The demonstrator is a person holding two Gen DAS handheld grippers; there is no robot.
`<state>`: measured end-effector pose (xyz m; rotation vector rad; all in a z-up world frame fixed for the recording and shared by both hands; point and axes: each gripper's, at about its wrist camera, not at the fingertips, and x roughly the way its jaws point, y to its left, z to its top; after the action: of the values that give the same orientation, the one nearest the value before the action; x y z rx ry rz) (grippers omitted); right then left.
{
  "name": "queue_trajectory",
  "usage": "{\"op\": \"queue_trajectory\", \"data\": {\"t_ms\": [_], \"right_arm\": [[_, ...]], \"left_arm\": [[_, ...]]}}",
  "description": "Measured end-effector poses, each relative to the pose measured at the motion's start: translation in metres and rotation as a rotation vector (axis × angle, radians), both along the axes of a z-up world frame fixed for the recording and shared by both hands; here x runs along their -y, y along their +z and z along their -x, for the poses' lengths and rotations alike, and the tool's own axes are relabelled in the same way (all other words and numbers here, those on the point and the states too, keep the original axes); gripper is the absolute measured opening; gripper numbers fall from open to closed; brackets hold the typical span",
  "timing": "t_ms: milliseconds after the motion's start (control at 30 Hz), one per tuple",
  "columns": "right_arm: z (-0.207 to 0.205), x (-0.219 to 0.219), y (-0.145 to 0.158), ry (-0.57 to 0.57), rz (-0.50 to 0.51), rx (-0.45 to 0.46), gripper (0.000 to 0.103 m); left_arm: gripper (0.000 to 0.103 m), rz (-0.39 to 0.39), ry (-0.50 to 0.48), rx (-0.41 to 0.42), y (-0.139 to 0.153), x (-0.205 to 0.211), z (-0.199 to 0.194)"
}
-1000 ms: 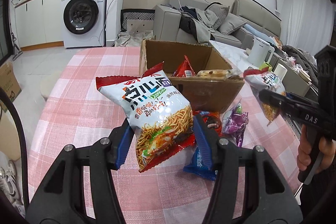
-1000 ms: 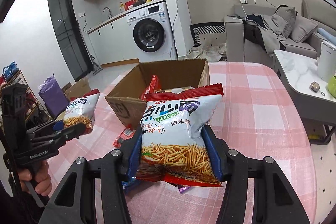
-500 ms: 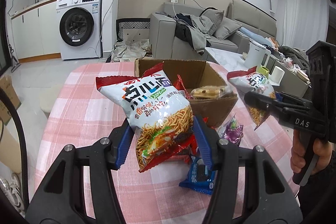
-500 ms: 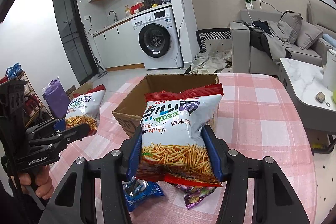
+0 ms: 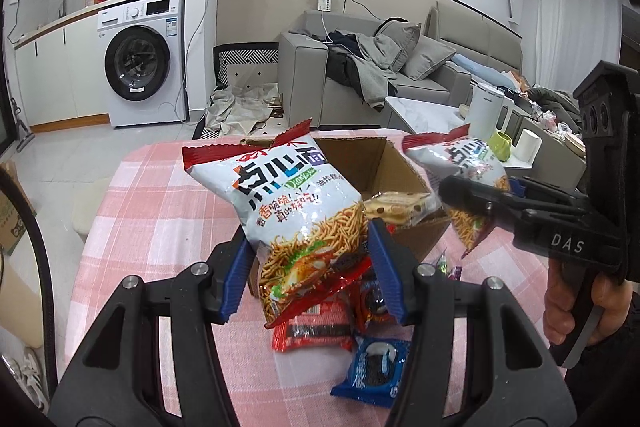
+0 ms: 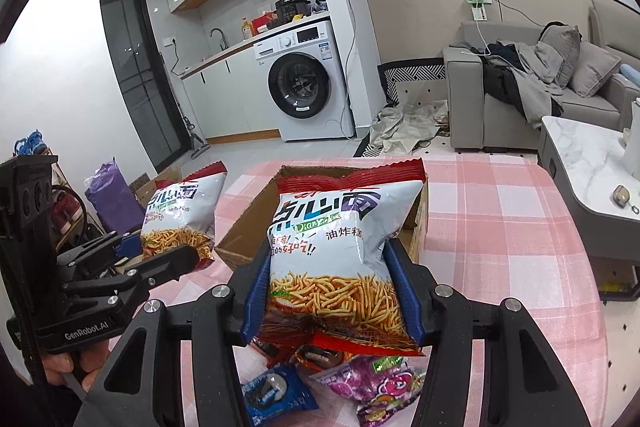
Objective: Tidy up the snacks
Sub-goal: 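Lift both white noodle-snack bags and carry them over the SF box, then lower both noodle-snack bags into the box and open both grippers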
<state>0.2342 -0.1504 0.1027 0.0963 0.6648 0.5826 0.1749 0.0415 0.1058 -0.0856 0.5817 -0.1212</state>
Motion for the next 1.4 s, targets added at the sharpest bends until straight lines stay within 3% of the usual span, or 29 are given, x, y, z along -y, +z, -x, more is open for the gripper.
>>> {"op": "queue_trajectory", "data": {"t_ms": [567,1267,1400], "right_arm": [[-0.045,-0.014,-0.015,-0.041,-0.015,-0.046,0.055],[-0.073,-0.022,-0.024,-0.052,-0.01,-0.075,0.056],[-0.072,-0.022,-0.022,-0.046,-0.001,-0.05,0.06]], "left_arm": [[0.053,-0.031,0.013,-0.013,-0.004,0.009,-0.061],[0.053,-0.082,0.019,-0.061,-0.038,0.016,-0.121],[0.053,-0.093,0.018,-0.07,-0.044,0.016,-0.124]]}}
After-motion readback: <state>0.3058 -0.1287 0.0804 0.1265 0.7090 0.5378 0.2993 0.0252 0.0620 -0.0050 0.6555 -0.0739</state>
